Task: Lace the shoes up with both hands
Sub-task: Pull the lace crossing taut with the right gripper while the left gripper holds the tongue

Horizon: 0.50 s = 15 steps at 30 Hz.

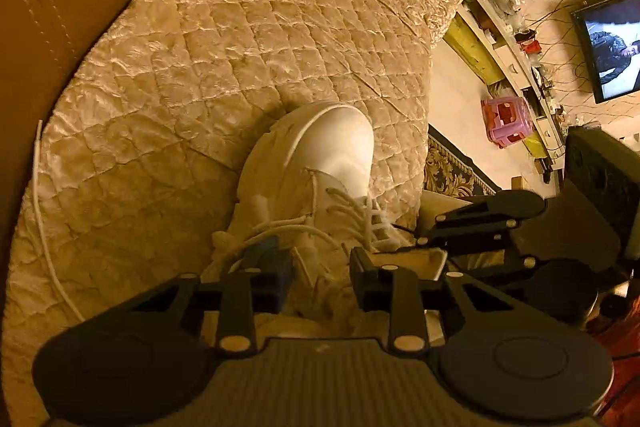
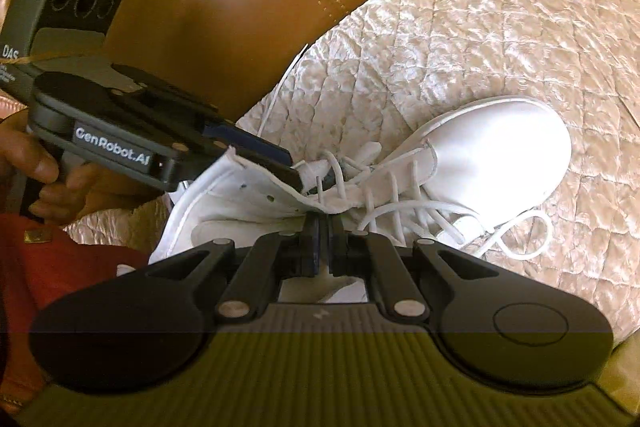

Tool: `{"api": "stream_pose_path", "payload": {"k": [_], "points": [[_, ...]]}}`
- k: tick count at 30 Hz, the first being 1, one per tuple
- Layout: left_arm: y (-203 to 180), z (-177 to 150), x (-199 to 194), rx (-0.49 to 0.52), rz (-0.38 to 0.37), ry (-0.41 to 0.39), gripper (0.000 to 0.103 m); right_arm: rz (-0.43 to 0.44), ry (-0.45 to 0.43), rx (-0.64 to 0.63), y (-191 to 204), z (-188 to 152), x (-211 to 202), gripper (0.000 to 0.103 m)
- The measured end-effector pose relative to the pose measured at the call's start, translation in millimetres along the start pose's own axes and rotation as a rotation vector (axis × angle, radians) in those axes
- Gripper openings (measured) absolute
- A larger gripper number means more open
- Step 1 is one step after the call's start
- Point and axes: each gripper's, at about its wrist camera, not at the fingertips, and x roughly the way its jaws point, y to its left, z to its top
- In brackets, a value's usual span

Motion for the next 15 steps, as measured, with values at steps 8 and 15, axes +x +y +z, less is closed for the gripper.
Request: {"api": "stream_pose_path", "payload": {"k": [8, 15], "points": [[-52, -14, -3, 0.284, 0.142, -0.055, 0.027, 0.017, -0.085, 0.038, -7, -20, -5, 0.008], [-61, -13, 7, 0.308, 0.125, -0.039, 0.022, 0.026, -0.127, 0.058, -12, -32, -7, 0.008]]}}
